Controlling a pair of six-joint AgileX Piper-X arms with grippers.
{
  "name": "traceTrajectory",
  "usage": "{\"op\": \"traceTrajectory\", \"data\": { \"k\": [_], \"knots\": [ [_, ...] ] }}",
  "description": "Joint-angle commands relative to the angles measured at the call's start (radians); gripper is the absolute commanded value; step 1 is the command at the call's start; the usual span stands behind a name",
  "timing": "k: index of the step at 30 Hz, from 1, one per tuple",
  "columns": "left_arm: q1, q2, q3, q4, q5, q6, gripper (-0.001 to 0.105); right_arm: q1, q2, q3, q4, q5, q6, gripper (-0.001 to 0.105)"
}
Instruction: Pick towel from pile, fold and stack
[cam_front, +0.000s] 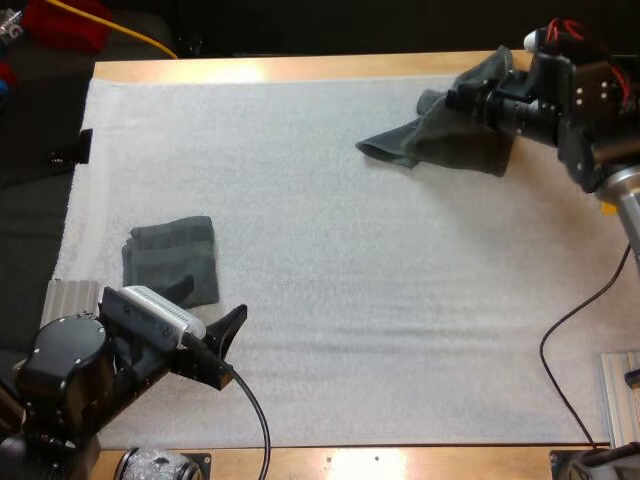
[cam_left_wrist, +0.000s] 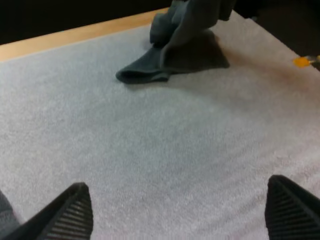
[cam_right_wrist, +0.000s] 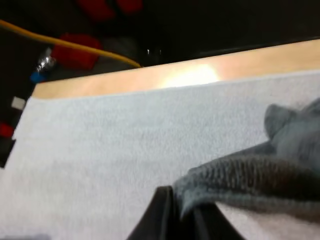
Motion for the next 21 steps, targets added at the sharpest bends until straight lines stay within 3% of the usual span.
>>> {"op": "traceTrajectory", "data": {
  "k": [1,12,21],
  "knots": [
    [0.001,-0.003,-0.006,0.001,0.005,-0.007,0.069,0.013,-0.02,-0.038,0.053,0.001,-0.053,0.002],
    [0.001,-0.003,-0.006,0.024,0.005,-0.007,0.069,0.169,-0.073,-0.141,0.261,0.109,-0.19,0.002],
    [0.001,-0.003,-0.006,0.062,0.005,-0.005,0.069,0.299,-0.125,-0.147,0.317,0.121,-0.195,0.002]
  ]
}}
